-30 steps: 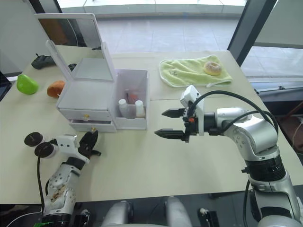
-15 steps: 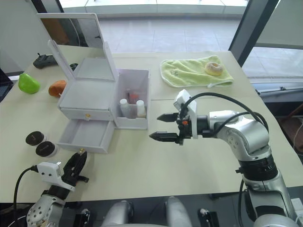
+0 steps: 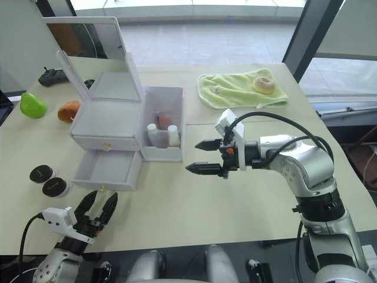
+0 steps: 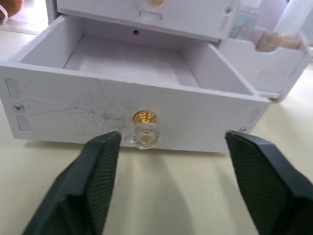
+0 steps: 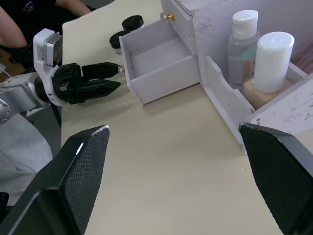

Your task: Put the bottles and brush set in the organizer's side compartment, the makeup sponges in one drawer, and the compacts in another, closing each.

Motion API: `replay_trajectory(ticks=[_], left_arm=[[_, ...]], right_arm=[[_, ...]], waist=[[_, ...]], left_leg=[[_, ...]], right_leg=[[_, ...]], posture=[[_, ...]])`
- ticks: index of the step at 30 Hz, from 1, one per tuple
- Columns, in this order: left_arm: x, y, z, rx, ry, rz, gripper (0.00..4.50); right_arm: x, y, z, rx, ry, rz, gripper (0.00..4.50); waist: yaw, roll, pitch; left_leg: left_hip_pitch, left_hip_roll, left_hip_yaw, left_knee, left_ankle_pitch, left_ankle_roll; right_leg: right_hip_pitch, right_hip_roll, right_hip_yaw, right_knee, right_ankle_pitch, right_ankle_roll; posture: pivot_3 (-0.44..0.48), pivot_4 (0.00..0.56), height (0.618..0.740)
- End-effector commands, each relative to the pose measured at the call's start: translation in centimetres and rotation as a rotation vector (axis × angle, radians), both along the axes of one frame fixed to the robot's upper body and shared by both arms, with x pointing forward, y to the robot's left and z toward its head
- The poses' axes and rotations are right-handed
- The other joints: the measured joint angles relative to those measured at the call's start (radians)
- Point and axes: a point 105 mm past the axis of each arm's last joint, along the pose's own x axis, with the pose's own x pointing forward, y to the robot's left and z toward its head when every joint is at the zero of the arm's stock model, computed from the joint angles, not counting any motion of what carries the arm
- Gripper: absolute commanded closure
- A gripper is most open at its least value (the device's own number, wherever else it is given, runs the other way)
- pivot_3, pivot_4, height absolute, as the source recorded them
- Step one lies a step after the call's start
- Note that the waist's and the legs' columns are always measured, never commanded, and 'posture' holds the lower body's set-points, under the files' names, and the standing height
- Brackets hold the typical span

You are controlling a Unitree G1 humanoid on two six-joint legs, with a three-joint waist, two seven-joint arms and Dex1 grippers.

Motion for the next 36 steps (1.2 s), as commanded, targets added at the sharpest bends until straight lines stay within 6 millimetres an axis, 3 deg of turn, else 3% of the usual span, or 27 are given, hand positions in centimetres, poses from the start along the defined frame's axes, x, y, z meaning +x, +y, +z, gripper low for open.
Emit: replay_trajectory(ticks=[1,5,8,10,13,16,24,26,30,33,36], left_arm=[[-1.2,1.2,2.4,-0.011,-0.065,0.008,0.03],[-2.2,4.1,4.0,0.033,-0.086,0.059,0.03],[-2.6,7.2,4.6,0.174,-0.024,0.021,0.03],[-2.4,10.1,5.9,0.239,-0.012,0.034,0.03],[-1.7,14.2,9.7,0.335,-0.015,0.033,0.03],[-1.4,16.7,11.7,0.386,0.022,0.015,0.03],[-1.2,21.7,13.2,0.481,0.129,0.081,0.03],[-1.0,21.9,13.6,0.493,0.12,0.082,0.03],[-0.4,21.5,13.7,0.503,0.109,0.064,0.03],[-0.4,21.2,13.7,0.519,0.127,0.049,0.03],[-0.6,20.2,13.6,0.495,0.165,0.009,0.03]], right_arm=[[-0.7,-0.5,1.4,0.029,-0.038,0.035,0.0],[-0.5,-2.2,2.2,0.038,-0.075,0.011,0.0],[0.1,-4.0,1.9,-0.011,-0.152,-0.048,0.0],[0.3,-5.0,1.7,-0.028,-0.186,-0.077,0.0],[0.8,-7.5,0.9,-0.081,-0.217,-0.121,0.0],[1.5,-10.0,0.6,-0.135,-0.265,-0.164,0.0],[3.4,-16.0,-0.3,-0.249,-0.299,-0.311,0.0],[3.8,-16.3,-0.2,-0.24,-0.311,-0.331,0.0],[4.0,-14.8,0.6,-0.201,-0.352,-0.294,0.0],[4.1,-13.3,1.4,-0.168,-0.35,-0.239,0.0],[3.8,-10.2,3.2,-0.125,-0.335,-0.131,0.0]], waist=[[-0.001,0.0,0.0],[0.004,0.0,0.002],[0.009,-0.002,0.002],[0.01,-0.003,0.003],[0.01,-0.003,0.004],[0.01,-0.001,0.006],[0.0,0.001,0.003],[0.001,0.001,0.003],[0.001,0.001,0.002],[0.0,0.002,0.002],[0.001,0.002,0.002]], left_leg=[[0.0,0.0,0.0,0.0,0.0,0.0],[0.0,0.0,0.0,0.0,0.0,0.0],[0.001,0.0,0.0,0.001,0.0,0.0],[0.001,0.0,-0.001,0.0,0.0,0.0],[0.001,0.0,0.001,0.0,0.0,0.0],[0.001,0.001,0.001,0.0,0.0,0.0],[0.002,0.001,0.007,-0.005,0.0,0.0],[0.002,0.002,0.007,-0.006,0.0,0.0],[0.002,0.002,0.008,-0.006,0.0,0.0],[0.002,0.002,0.009,-0.006,0.0,0.0],[0.002,0.002,0.009,-0.007,0.0,0.0]], right_leg=[[0.0,0.0,0.0,0.0,0.0,0.0],[0.0,0.0,0.0,0.0,-0.001,-0.001],[-0.003,0.0,-0.001,-0.002,-0.002,-0.001],[-0.005,0.0,-0.001,-0.002,-0.002,-0.002],[-0.006,-0.001,-0.002,-0.001,-0.002,-0.003],[-0.007,-0.002,-0.002,-0.001,-0.002,-0.003],[-0.012,-0.003,-0.001,0.001,-0.002,-0.004],[-0.013,-0.003,-0.001,0.002,-0.001,-0.005],[-0.013,-0.003,0.0,0.003,-0.001,-0.005],[-0.013,-0.003,0.0,0.003,0.0,-0.006],[-0.014,-0.003,0.0,0.004,0.0,-0.006]], posture=[[0.0,0.15,0.74],[0.0,0.15,0.74],[0.0,0.15,0.74],[0.0,0.15,0.74],[0.0,0.15,0.74],[0.0,0.15,0.74],[0.0,0.15,0.74],[0.0,0.15,0.74],[0.0,0.15,0.74],[0.0,0.15,0.74],[0.0,0.15,0.74]])
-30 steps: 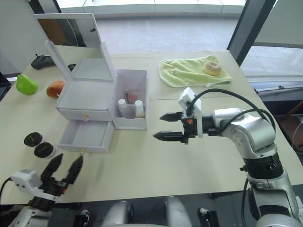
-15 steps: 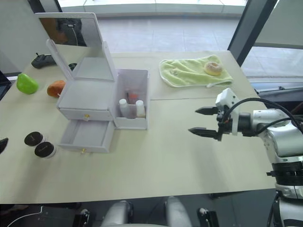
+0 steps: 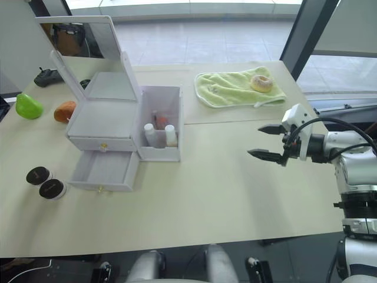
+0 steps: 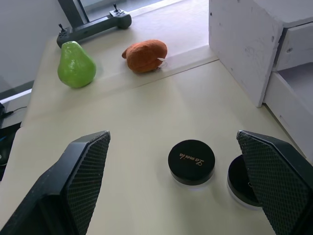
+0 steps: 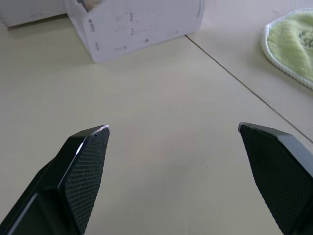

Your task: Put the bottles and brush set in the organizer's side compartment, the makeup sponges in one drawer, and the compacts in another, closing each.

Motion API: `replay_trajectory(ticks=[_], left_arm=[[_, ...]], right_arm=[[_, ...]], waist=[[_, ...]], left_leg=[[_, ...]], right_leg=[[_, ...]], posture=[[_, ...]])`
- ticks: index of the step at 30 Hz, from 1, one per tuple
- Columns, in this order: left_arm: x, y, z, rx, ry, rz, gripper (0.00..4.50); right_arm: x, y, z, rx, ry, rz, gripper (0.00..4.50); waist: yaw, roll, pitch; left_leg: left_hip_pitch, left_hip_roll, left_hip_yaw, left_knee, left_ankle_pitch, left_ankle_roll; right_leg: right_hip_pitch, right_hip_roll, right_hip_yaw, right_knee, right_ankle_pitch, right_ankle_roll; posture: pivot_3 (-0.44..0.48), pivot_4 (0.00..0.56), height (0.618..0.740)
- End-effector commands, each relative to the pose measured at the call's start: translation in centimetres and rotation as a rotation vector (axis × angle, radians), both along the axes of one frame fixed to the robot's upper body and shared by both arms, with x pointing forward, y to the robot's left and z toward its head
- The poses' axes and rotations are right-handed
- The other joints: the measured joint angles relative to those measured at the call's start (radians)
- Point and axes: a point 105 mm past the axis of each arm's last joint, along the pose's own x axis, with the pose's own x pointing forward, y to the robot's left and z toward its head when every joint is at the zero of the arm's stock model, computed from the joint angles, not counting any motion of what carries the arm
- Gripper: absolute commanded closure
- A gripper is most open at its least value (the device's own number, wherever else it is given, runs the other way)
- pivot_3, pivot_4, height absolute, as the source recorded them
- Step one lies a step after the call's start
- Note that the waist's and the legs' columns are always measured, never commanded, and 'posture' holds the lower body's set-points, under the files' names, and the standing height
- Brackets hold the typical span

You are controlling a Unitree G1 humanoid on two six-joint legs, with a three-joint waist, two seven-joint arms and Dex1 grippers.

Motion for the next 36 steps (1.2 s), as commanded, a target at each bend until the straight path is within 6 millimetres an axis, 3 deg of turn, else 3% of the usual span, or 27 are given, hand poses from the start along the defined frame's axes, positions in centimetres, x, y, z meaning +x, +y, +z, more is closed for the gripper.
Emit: replay_trajectory(ticks=[1,6,9,11,14,16,17,21,23,24,26,36], left_arm=[[-0.2,-1.3,1.0,0.009,0.032,-0.046,0.03],[-0.8,-2.3,0.8,-0.01,0.077,-0.043,0.03],[-1.3,-2.3,0.1,-0.02,0.11,-0.011,0.03],[-1.6,-2.4,-0.2,-0.023,0.111,0.007,0.03],[-1.9,-2.6,-0.3,-0.03,0.105,0.015,0.03],[-2.2,-2.8,-0.5,-0.037,0.104,0.023,0.03],[-2.3,-2.9,-0.6,-0.039,0.104,0.026,0.03],[-2.6,-3.5,-0.9,-0.055,0.101,0.032,0.03],[-2.7,-3.8,-1.3,-0.06,0.106,0.037,0.03],[-2.7,-3.8,-1.7,-0.058,0.108,0.043,0.03],[-2.5,-4.1,-2.5,-0.081,0.117,0.06,0.03],[0.0,-6.1,-7.0,-0.136,0.154,0.071,0.03]], right_arm=[[-0.4,3.9,3.6,0.073,0.001,0.137,0.0],[-1.0,9.2,6.4,0.067,-0.007,0.303,0.0],[-3.2,12.0,7.8,0.059,-0.039,0.496,0.0],[-4.4,13.7,8.3,0.052,-0.07,0.6,0.0],[-4.7,15.0,8.4,0.032,-0.066,0.66,0.0],[-5.0,15.5,8.4,0.025,-0.073,0.711,0.0],[-5.1,15.6,8.4,0.031,-0.07,0.724,0.0],[-5.2,15.9,7.8,0.031,-0.052,0.725,0.0],[-5.2,15.8,7.4,0.023,-0.001,0.706,0.0],[-5.2,15.7,7.3,0.016,0.014,0.7,0.0],[-5.3,15.6,7.2,0.01,0.018,0.696,0.0],[-6.1,15.3,7.0,-0.002,0.021,0.657,0.0]], waist=[[-0.003,0.0,0.0],[-0.003,0.001,0.0],[0.001,0.001,0.001],[0.002,0.0,0.0],[0.003,-0.002,0.0],[0.006,-0.003,-0.001],[0.002,0.001,0.001],[-0.02,0.008,0.003],[-0.013,0.011,0.003],[-0.006,0.012,0.003],[0.007,0.012,0.003],[0.01,0.01,0.002]], left_leg=[[0.0,0.0,0.0,0.0,0.0,0.0],[0.0,0.001,0.001,-0.002,0.0,0.0],[0.0,0.002,0.001,-0.002,0.0,0.0],[0.0,0.002,0.001,-0.002,0.0,0.0],[0.0,0.001,0.001,-0.002,0.0,0.0],[0.0,0.002,0.0,-0.002,0.0,0.0],[-0.003,0.0,-0.003,-0.002,0.0,0.0],[-0.012,-0.03,-0.072,-0.002,0.004,-0.003],[-0.012,-0.048,-0.11,-0.001,0.012,-0.01],[-0.011,-0.047,-0.109,-0.001,0.013,-0.013],[-0.013,-0.047,-0.109,-0.002,0.013,-0.013],[-0.012,-0.049,-0.106,-0.003,0.013,-0.013]], right_leg=[[0.0,0.0,0.0,0.0,0.0,0.0],[-0.002,0.0,0.0,0.002,0.003,-0.005],[-0.002,0.0,-0.001,0.002,0.003,-0.005],[-0.003,0.0,-0.002,0.001,0.003,-0.005],[-0.003,-0.001,-0.002,0.002,0.003,-0.005],[-0.003,-0.001,-0.003,0.002,0.004,-0.006],[0.007,-0.003,-0.006,0.001,0.004,-0.007],[0.037,-0.03,-0.067,-0.003,-0.002,-0.004],[0.041,-0.038,-0.089,-0.001,-0.009,0.001],[0.029,-0.039,-0.087,0.0,-0.009,0.001],[0.027,-0.038,-0.084,0.001,-0.008,0.001],[0.029,-0.041,-0.082,-0.001,-0.008,0.001]], posture=[[0.0,0.15,0.74],[0.0,0.15,0.74],[0.0,0.15,0.74],[0.0,0.15,0.74],[0.0,0.15,0.74],[0.0,0.15,0.74],[0.0,0.15,0.74],[0.0,0.15,0.74],[0.0,0.15,0.74],[0.0,0.15,0.74],[0.0,0.15,0.74],[0.0,0.15,0.74]])
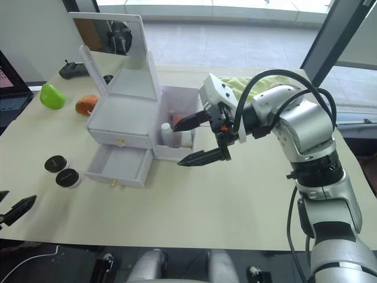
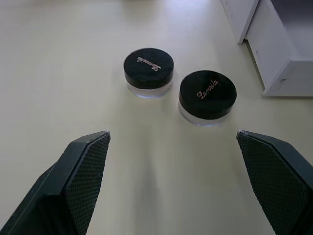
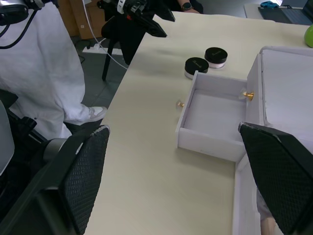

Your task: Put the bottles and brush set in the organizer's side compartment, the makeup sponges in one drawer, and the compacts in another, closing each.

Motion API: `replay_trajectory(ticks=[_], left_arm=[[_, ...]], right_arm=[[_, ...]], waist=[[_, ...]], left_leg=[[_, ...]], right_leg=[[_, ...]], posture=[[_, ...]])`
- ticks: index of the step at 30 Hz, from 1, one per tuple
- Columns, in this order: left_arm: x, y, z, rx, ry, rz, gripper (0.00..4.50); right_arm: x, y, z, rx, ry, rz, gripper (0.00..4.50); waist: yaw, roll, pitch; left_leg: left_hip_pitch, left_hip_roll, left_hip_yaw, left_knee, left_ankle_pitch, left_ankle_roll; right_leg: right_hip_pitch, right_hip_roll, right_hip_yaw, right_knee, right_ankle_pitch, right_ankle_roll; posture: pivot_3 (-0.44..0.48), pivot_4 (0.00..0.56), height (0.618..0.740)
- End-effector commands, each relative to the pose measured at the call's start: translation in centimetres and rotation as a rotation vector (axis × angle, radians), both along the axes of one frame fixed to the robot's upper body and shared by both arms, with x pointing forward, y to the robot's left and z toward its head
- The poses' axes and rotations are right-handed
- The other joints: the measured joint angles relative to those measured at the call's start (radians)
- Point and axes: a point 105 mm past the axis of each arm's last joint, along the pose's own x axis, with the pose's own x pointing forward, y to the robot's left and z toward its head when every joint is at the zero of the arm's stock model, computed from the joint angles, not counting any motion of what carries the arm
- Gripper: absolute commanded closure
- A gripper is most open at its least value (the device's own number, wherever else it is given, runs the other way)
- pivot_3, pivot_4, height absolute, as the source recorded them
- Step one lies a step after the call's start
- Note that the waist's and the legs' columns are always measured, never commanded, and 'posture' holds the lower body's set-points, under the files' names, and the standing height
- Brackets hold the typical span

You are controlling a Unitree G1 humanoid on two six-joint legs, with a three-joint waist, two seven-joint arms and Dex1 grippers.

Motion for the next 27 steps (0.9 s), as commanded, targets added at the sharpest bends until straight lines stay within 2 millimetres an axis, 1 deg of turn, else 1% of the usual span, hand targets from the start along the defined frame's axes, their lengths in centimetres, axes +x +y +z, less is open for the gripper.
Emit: replay_trajectory(ticks=[1,6,9,11,14,20,23,26,27], left_arm=[[0.8,-0.4,0.0,0.032,-0.018,-0.013,0.03],[2.5,-0.9,-1.0,0.012,-0.019,-0.039,0.03],[4.3,-1.3,-1.2,0.017,-0.027,-0.05,0.03],[5.2,-1.7,-1.3,0.013,-0.032,-0.057,0.03],[6.4,-2.2,-2.0,0.01,-0.015,-0.069,0.03],[7.4,-2.3,-2.9,-0.001,0.003,-0.061,0.03],[7.8,-2.4,-3.1,0.006,-0.006,-0.058,0.62],[8.1,-2.4,-2.6,0.011,-0.047,-0.058,1.58],[8.1,-2.4,-2.4,0.007,-0.057,-0.06,1.6]], right_arm=[[-0.7,-0.2,1.0,0.018,-0.042,-0.002,0.0],[-1.0,-0.6,0.9,0.014,-0.046,-0.032,0.0],[-1.0,-0.7,0.8,0.013,-0.055,-0.055,0.0],[-1.0,-0.8,0.9,0.016,-0.06,-0.065,0.0],[-0.9,-0.9,0.9,0.016,-0.083,-0.086,0.0],[-1.0,-1.1,0.9,0.015,-0.088,-0.1,0.0],[-1.0,-1.1,0.8,0.015,-0.09,-0.107,0.0],[-1.0,-1.2,0.8,0.015,-0.091,-0.11,0.0],[-1.0,-1.2,0.8,0.015,-0.09,-0.11,0.0]], waist=[[-0.002,-0.001,0.0],[-0.003,0.0,0.0],[-0.002,-0.001,0.0],[-0.003,-0.001,0.0],[-0.004,-0.001,0.0],[-0.007,-0.001,-0.001],[-0.007,-0.001,-0.001],[-0.006,-0.001,-0.001],[-0.006,-0.001,-0.001]], left_leg=[[0.0,0.0,0.0,0.0,0.0,0.0],[0.001,0.0,0.0,-0.001,0.0,0.0],[0.002,0.0,0.0,-0.001,0.0,0.0],[0.001,0.0,0.0,-0.001,0.0,0.0],[0.002,0.0,0.0,-0.001,0.0,0.0],[0.003,0.001,0.0,-0.001,0.0,0.0],[0.003,0.001,0.0,-0.001,0.0,0.0],[0.003,0.0,0.0,-0.001,0.0,0.0],[0.003,0.0,0.0,-0.001,0.0,0.0]], right_leg=[[0.002,0.0,0.0,0.001,0.0,0.0],[0.002,0.001,0.001,0.002,0.0,0.0],[0.003,0.002,0.002,0.001,0.0,0.0],[0.003,0.003,0.002,0.001,0.0,0.001],[0.003,0.004,0.003,0.002,0.001,0.001],[0.003,0.005,0.004,0.003,0.001,0.001],[0.003,0.005,0.005,0.003,0.001,0.002],[0.003,0.005,0.005,0.003,0.001,0.002],[0.003,0.005,0.005,0.003,0.001,0.002]], posture=[[0.0,0.15,0.74],[0.0,0.15,0.74],[0.0,0.15,0.74],[0.0,0.15,0.74],[0.0,0.15,0.74],[0.0,0.15,0.74],[0.0,0.15,0.74],[0.0,0.15,0.74],[0.0,0.15,0.74]])
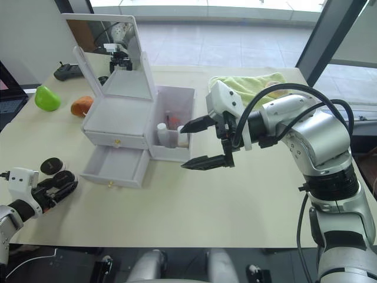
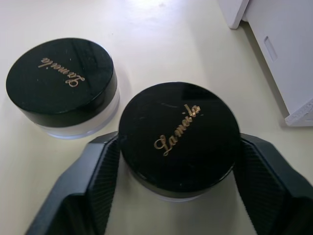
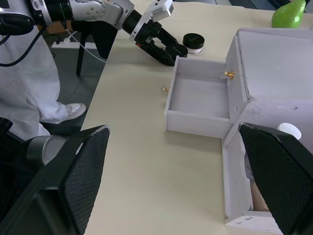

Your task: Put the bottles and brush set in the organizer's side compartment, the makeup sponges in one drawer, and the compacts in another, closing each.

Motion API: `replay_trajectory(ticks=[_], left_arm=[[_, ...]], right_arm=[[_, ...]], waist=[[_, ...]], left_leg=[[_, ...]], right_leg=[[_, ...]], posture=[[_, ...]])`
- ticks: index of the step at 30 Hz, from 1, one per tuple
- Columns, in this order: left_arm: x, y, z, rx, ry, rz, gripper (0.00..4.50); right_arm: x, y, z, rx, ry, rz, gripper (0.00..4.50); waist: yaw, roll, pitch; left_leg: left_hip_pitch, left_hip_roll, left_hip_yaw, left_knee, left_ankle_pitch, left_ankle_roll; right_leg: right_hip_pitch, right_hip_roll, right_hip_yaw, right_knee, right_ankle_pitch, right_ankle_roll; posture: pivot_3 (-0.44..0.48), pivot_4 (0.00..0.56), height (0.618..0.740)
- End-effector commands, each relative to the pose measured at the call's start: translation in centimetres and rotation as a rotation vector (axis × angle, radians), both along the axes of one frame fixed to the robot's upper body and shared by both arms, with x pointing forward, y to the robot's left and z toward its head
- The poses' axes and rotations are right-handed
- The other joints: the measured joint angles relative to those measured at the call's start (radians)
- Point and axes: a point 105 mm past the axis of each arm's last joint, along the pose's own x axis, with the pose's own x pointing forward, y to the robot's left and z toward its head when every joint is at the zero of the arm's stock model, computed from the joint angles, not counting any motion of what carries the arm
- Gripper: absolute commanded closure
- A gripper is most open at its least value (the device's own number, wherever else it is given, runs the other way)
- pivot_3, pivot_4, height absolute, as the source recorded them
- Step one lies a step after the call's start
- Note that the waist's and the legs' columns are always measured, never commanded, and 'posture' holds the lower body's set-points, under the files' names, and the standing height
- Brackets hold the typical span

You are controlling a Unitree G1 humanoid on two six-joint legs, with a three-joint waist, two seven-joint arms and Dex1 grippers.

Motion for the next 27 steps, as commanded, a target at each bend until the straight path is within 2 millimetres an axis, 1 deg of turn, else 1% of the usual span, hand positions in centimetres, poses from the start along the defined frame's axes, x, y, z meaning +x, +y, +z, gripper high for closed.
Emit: replay_trajectory(ticks=[1,3,7,9,11,12,15,17,19,22,27], left_arm=[[0.4,0.1,1.7,0.022,-0.075,-0.006,1.6],[0.1,0.1,2.7,0.016,-0.117,-0.021,1.6],[-0.7,-0.1,6.2,-0.031,-0.265,-0.072,1.6],[-0.9,-0.9,7.8,-0.052,-0.314,-0.128,1.6],[-0.8,-1.7,8.7,-0.065,-0.325,-0.172,1.6],[-0.5,-2.5,8.9,-0.067,-0.316,-0.217,1.6],[0.6,-5.1,9.0,-0.042,-0.266,-0.373,1.6],[1.5,-6.0,9.1,-0.018,-0.244,-0.428,1.6],[2.3,-6.6,9.2,0.003,-0.231,-0.465,1.6],[3.1,-7.6,9.1,-0.02,-0.192,-0.522,1.6],[3.6,-8.7,7.4,0.018,-0.109,-0.598,1.6]], right_arm=[[-0.4,-0.2,1.0,0.014,-0.042,0.002,0.0],[-0.4,-0.2,0.9,0.014,-0.042,0.003,0.0],[-0.2,-0.2,0.8,0.013,-0.046,-0.001,0.0],[-0.1,-0.2,0.8,0.016,-0.047,-0.001,0.0],[-0.1,-0.1,0.9,0.02,-0.048,0.001,0.0],[-0.1,0.0,0.9,0.023,-0.048,0.002,0.0],[0.0,0.3,0.9,0.032,-0.05,0.004,0.0],[0.1,0.4,1.0,0.036,-0.06,0.0,0.0],[0.1,0.3,1.0,0.038,-0.061,-0.005,0.0],[-0.2,0.1,1.1,0.041,-0.028,-0.007,0.0],[-0.5,-0.3,1.4,0.056,0.002,-0.025,0.0]], waist=[[0.0,0.0,0.0],[0.0,0.0,0.0],[-0.001,-0.001,0.0],[0.001,0.0,0.0],[0.002,0.0,0.0],[0.002,0.0,0.0],[0.005,0.0,0.0],[0.006,0.0,0.0],[0.005,0.0,0.0],[-0.001,0.0,0.0],[-0.005,0.0,0.001]], left_leg=[[0.0,0.0,0.0,0.0,0.0,0.0],[0.0,0.0,0.0,0.0,0.0,0.0],[0.0,0.001,0.0,0.0,0.0,0.0],[0.0,0.001,0.0,0.0,0.0,0.0],[0.0,0.0,0.0,0.0,0.0,0.0],[0.0,0.0,0.0,0.0,0.0,0.0],[0.0,0.0,0.0,0.0,0.0,0.0],[0.0,-0.001,0.0,0.0,0.0,0.0],[-0.001,-0.001,0.0,0.001,0.0,0.0],[-0.001,-0.001,0.0,0.001,0.0,0.0],[0.001,-0.001,0.001,0.001,0.0,0.0]], right_leg=[[0.0,0.0,0.0,0.0,0.0,0.0],[0.0,0.0,0.0,0.0,0.0,0.0],[0.0,0.0,0.0,0.0,0.0,0.0],[0.0,0.0,0.0,0.0,0.0,0.0],[0.0,0.0,0.0,0.0,0.0,0.0],[0.0,0.0,0.0,-0.001,0.0,0.0],[0.001,0.0,0.0,0.0,0.0,0.0],[0.001,0.0,0.0,0.0,0.0,0.0],[0.001,0.0,0.0,-0.001,0.0,0.001],[0.001,0.001,0.001,0.0,0.0,0.001],[0.001,0.002,0.002,0.001,-0.001,0.003]], posture=[[0.0,0.15,0.74],[0.0,0.15,0.74],[0.0,0.15,0.74],[0.0,0.15,0.74],[0.0,0.15,0.74],[0.0,0.15,0.74],[0.0,0.15,0.74],[0.0,0.15,0.74],[0.0,0.15,0.74],[0.0,0.15,0.74],[0.0,0.15,0.74]])
